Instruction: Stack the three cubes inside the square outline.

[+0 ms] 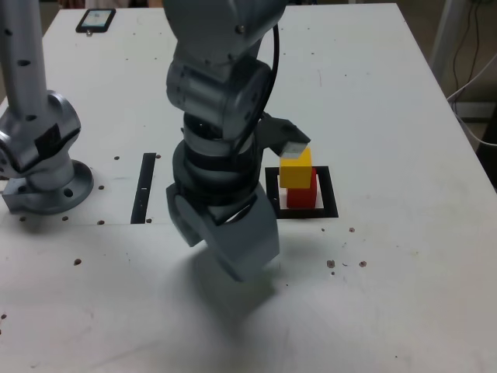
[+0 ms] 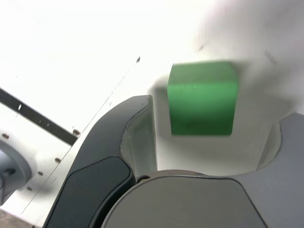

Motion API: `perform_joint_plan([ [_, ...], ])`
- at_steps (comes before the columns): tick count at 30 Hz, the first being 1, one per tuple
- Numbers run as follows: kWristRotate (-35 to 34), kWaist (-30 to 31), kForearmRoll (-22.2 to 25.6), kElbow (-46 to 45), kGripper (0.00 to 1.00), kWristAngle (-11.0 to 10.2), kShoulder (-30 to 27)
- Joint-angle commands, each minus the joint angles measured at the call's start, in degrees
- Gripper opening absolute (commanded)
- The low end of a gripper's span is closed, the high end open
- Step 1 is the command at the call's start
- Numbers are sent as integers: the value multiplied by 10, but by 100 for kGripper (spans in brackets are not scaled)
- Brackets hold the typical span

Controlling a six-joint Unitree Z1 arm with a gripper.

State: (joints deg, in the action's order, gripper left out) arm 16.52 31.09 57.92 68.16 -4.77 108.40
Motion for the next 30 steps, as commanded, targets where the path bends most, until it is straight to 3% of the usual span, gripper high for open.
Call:
perform_joint_plan([
  [1,1,-4,-6,-1,82,-4,3],
  [4,0,-8,-12,-1,79,-14,4],
  [10,-12,-9,-4,-6,59,-32,3],
  [22,-16,-9,-2,-20,52,-28,-18],
  [30,-31,-9,8,-16,32,-21,-19],
])
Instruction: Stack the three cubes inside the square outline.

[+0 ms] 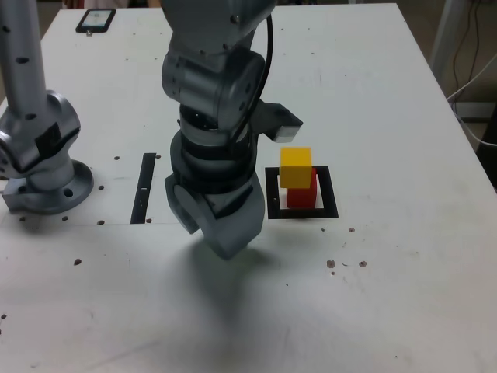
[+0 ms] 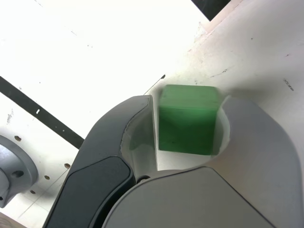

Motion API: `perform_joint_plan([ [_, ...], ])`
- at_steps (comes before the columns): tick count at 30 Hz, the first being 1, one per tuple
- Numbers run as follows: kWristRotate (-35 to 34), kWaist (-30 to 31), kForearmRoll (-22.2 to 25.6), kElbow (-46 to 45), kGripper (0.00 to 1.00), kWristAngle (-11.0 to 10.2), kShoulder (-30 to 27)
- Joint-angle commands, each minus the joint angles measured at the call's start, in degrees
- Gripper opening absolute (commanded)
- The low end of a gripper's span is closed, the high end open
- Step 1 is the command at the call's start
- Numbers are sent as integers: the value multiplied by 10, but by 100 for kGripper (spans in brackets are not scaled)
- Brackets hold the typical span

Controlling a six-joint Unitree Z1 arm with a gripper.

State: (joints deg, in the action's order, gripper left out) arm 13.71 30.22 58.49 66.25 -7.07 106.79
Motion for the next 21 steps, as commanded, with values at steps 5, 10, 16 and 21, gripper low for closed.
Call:
perform_joint_plan([
  [5,-3,-1,6,5,30,4,-4],
  [10,1,-1,14,12,25,7,-6],
  [16,-4,-1,74,59,23,-2,-29],
  [21,-17,-22,176,151,23,-10,-47],
])
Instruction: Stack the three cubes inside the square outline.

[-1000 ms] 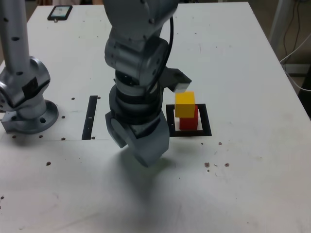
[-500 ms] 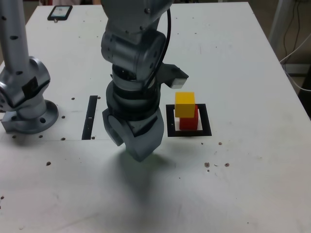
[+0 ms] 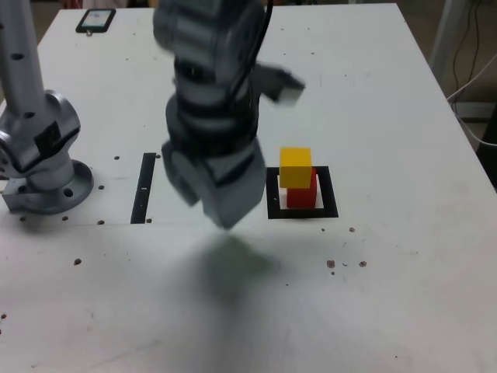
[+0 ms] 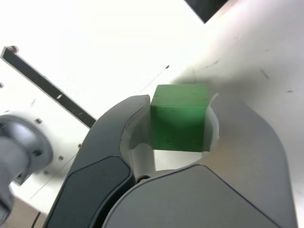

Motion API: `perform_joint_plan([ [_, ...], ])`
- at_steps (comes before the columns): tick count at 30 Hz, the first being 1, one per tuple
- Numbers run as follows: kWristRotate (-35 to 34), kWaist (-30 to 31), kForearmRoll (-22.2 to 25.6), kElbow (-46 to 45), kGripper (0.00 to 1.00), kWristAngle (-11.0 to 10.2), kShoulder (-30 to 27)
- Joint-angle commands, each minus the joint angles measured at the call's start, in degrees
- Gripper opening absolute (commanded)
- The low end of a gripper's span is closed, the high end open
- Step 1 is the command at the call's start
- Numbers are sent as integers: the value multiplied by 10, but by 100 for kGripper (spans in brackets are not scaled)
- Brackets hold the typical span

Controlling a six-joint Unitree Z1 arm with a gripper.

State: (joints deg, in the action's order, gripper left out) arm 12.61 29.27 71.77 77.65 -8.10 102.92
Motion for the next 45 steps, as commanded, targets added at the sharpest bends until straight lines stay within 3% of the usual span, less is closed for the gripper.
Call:
perform_joint_plan([
  [1,-11,-22,59,56,23,4,-7],
  [9,-78,-119,122,184,23,49,24],
  [19,-194,-190,125,202,23,47,52],
  [25,-197,-196,108,193,23,39,60],
  [45,-198,-192,51,179,25,40,75],
])
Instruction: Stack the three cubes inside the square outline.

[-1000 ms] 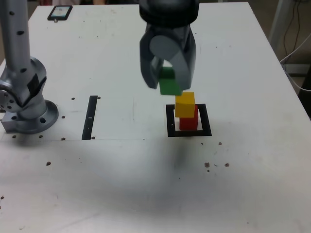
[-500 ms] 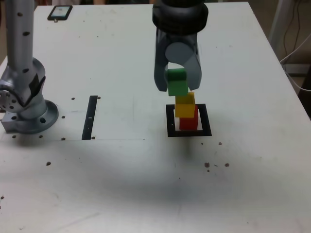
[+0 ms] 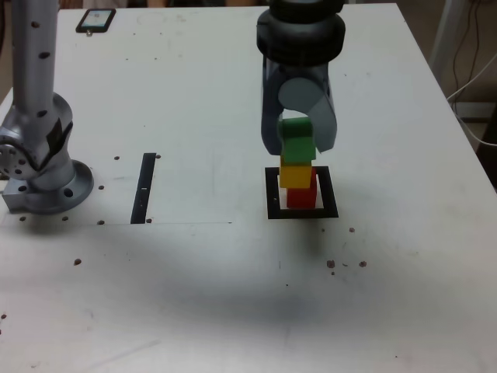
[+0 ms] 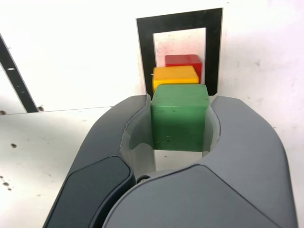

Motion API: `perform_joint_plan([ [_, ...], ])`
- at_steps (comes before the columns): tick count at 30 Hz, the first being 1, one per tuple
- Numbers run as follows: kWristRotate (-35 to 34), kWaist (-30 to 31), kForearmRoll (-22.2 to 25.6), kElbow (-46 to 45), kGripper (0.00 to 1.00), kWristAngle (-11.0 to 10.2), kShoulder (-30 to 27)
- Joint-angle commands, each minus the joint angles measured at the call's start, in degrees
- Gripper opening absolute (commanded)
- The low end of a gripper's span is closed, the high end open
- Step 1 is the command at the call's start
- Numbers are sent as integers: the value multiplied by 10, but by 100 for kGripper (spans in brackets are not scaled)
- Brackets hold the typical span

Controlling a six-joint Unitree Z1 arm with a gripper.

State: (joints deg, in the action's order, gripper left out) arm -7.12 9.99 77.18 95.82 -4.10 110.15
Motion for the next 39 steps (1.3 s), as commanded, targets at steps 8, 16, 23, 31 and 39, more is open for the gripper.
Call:
perform_joint_plan([
  [8,3,1,1,-3,43,3,8],
  [16,7,13,-2,-6,91,3,10],
  [23,7,21,-3,-6,99,1,2],
  [31,7,25,4,-19,99,-19,-45],
  [39,28,25,62,-30,99,-21,-138],
])
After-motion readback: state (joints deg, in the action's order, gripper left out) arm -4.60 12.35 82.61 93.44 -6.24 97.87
